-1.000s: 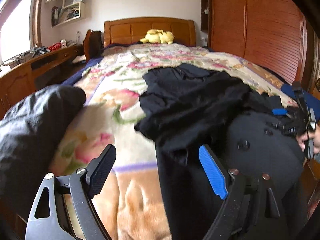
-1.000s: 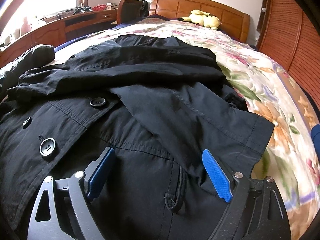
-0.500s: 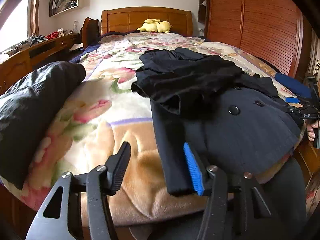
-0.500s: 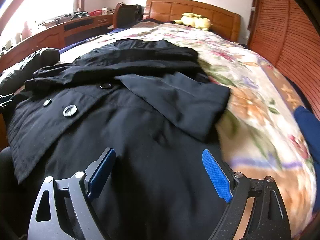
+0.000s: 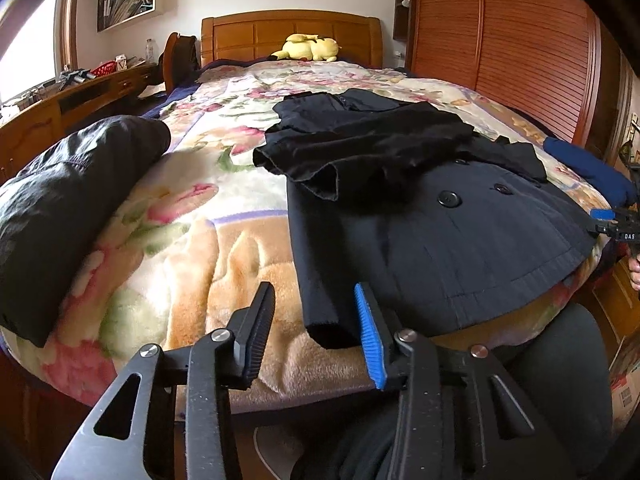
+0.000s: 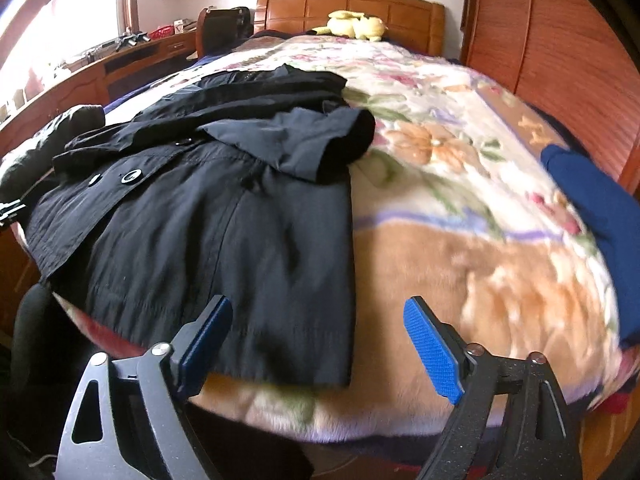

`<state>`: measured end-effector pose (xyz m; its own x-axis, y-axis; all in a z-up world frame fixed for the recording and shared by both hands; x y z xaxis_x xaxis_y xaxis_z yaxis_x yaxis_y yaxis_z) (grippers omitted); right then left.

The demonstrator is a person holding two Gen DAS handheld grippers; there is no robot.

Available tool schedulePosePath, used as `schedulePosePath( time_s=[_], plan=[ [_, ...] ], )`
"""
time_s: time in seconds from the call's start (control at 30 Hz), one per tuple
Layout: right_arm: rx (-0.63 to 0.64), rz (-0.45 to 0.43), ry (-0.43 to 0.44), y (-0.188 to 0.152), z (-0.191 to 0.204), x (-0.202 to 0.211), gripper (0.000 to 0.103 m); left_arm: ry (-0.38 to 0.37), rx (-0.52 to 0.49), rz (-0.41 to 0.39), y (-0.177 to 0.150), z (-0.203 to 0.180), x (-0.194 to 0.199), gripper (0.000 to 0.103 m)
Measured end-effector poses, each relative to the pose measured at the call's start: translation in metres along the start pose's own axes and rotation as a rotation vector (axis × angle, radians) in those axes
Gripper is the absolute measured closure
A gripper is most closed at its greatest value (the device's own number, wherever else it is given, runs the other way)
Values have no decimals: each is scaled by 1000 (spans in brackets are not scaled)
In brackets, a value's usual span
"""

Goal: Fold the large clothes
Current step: 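Move both tools to the coat hem and close them on it, then lift the hem with both tools and fold it over toward the collar, then release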

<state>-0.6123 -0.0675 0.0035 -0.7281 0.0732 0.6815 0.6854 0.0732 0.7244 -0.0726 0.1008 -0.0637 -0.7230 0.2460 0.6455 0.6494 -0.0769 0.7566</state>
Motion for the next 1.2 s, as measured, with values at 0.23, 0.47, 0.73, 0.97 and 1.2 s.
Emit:
schedulePosePath(
  time_s=[0.23, 0.47, 0.73, 0.97, 1.2],
  plan=[
    [9, 9, 22, -3, 4, -9, 34, -7, 21, 25, -5, 4, -6, 62],
    [7, -15, 58, -4, 13, -10, 77, -63, 4, 35, -6, -2, -3, 85],
    [18, -139, 64, 12, 24, 19, 93, -62, -14, -78, 18, -17, 30, 97],
    [10, -242, 73, 27, 22, 55, 94, -47, -33, -214, 47, -30, 66, 98],
    [-15, -330, 98, 28, 16, 97, 95, -46, -66, -320, 61, -37, 121, 98]
  ],
)
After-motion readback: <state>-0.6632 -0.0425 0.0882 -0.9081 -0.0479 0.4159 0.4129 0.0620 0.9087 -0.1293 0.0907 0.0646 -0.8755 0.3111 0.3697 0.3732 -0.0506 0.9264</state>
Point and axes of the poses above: each gripper's, at about its wrist camera, not at the fingertips, and x roughly against the way its jaws point, z to its left, y to its top, the point moved 2 cm from there along -x, roughly the way its jaws point, and after that the axes turned 6 degrees about -y, right-handed, at the moved point
